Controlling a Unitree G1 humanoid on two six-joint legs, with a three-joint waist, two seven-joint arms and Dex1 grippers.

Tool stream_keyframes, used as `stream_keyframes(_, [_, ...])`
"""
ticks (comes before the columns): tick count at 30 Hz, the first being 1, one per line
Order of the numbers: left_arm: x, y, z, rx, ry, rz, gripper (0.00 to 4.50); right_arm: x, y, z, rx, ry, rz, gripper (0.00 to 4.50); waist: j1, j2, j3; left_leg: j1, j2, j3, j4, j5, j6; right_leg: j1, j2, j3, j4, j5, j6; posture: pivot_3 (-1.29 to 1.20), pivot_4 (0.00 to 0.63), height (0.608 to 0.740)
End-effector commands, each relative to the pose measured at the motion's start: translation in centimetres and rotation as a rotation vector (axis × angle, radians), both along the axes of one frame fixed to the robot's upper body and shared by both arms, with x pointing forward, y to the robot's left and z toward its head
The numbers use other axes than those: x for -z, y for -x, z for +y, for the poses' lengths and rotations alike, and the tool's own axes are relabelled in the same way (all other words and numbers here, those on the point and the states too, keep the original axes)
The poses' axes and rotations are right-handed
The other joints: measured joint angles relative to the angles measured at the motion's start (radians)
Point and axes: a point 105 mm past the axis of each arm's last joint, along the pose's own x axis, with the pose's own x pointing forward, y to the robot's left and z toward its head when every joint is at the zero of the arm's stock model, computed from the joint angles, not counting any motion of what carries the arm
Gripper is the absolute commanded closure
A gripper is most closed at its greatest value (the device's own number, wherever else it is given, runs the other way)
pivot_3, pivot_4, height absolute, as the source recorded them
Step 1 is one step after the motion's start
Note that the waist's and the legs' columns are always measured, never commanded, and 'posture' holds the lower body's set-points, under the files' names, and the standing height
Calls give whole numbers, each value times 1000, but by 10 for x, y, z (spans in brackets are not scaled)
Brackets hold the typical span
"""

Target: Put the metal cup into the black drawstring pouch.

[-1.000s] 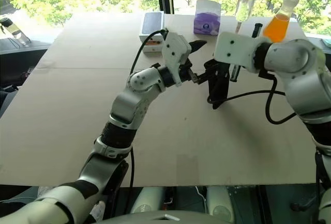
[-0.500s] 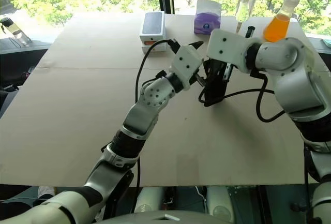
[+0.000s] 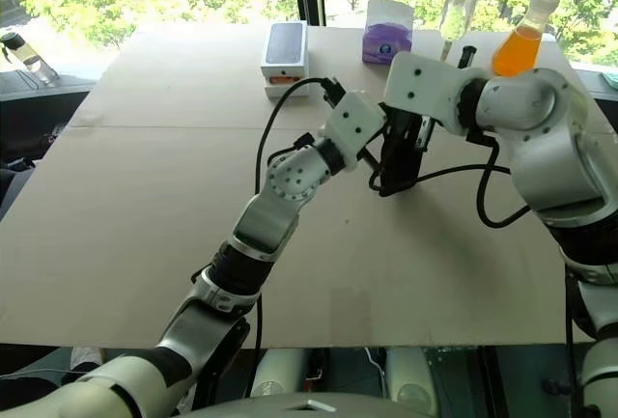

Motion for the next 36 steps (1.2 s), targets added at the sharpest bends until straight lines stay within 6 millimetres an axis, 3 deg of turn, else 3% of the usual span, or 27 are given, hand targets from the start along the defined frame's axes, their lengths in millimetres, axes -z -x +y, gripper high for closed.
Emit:
stream_keyframes(1, [-14,8,-2,23,17,-71,4400,-13,6,2,-16,-1,-51,4500,0,0,0,0,0,0,0,0,0,0,0,0,0,0,0,0,150,737])
stream_keyframes(19, [6,2,16,10,71,19,4400,-18,0,-8,35,-19,-76,4500,0,0,0,0,0,0,0,0,0,0,0,0,0,0,0,0,150,737])
stream_keyframes(21, [11,10,11,189,168,212,4400,-18,1,-7,29,-25,-75,4500,-1,0,0,0,0,0,0,0,0,0,0,0,0,0,0,0,150,737])
stream_keyframes(24, [-1,8,16,170,196,167,4400,-16,4,-2,7,-38,-59,4500,-1,0,0,0,0,0,0,0,0,0,0,0,0,0,0,0,150,737])
stream_keyframes(28, [-7,10,13,105,135,49,2893,-14,5,-2,7,-41,-53,4500,1,0,0,0,0,0,0,0,0,0,0,0,0,0,0,0,150,737])
stream_keyframes(36, [-11,16,10,102,113,-5,2893,-13,4,-2,10,-43,-48,4500,0,0,0,0,0,0,0,0,0,0,0,0,0,0,0,0,150,737])
